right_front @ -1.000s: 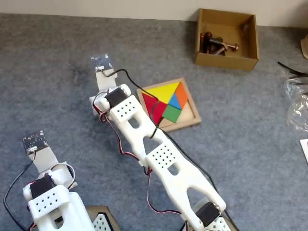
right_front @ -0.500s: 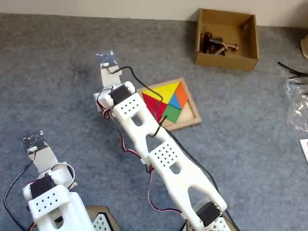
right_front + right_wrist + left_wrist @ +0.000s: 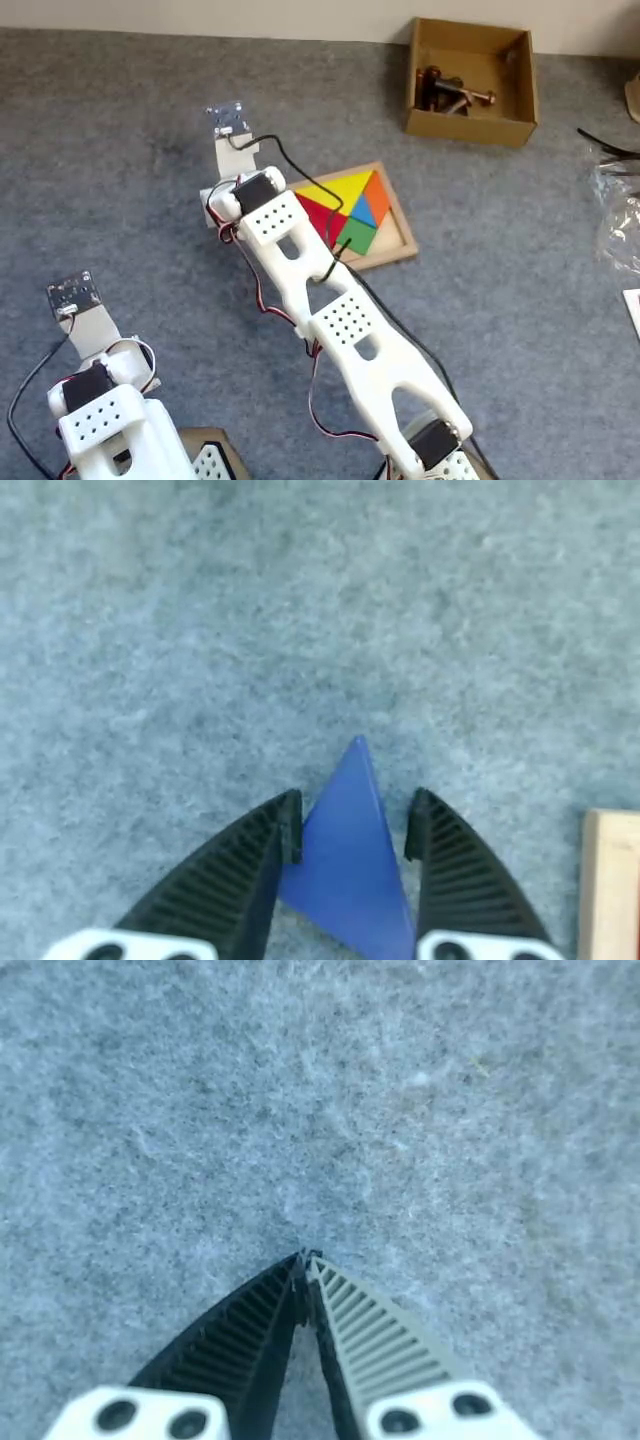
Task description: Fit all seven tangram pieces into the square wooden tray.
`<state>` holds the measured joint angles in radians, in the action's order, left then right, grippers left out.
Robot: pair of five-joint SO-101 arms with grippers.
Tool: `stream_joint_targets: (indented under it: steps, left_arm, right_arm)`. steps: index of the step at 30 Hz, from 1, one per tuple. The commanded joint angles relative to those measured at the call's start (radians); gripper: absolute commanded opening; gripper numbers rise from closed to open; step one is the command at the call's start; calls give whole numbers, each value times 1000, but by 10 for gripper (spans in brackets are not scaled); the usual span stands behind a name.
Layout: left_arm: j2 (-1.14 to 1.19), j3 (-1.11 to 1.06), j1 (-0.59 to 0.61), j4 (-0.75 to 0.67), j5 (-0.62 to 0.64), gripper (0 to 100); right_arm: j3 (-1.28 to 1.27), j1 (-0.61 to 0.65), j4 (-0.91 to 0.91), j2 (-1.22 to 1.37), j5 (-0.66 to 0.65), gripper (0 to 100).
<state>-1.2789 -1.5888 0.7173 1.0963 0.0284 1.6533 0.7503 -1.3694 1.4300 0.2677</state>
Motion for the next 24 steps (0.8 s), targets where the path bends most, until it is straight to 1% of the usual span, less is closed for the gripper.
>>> stream_joint_targets:
  steps: [1,5,13,21,24]
  left_arm:
    - [-4,1,15,11,8,5]
    - [-4,1,15,11,8,5]
    - [-4,1,15,11,8,5]
    - [-4,1,15,11,8,5]
    - [-4,1,15,11,8,5]
  right_arm:
    - [82,36,-10,-39,8,149]
    - [82,36,-10,-39,8,149]
    - [90,51,-84,-41,0,152]
    - [90,65,-101,-39,-2,153]
    - [90,71,-137,-47,-63,153]
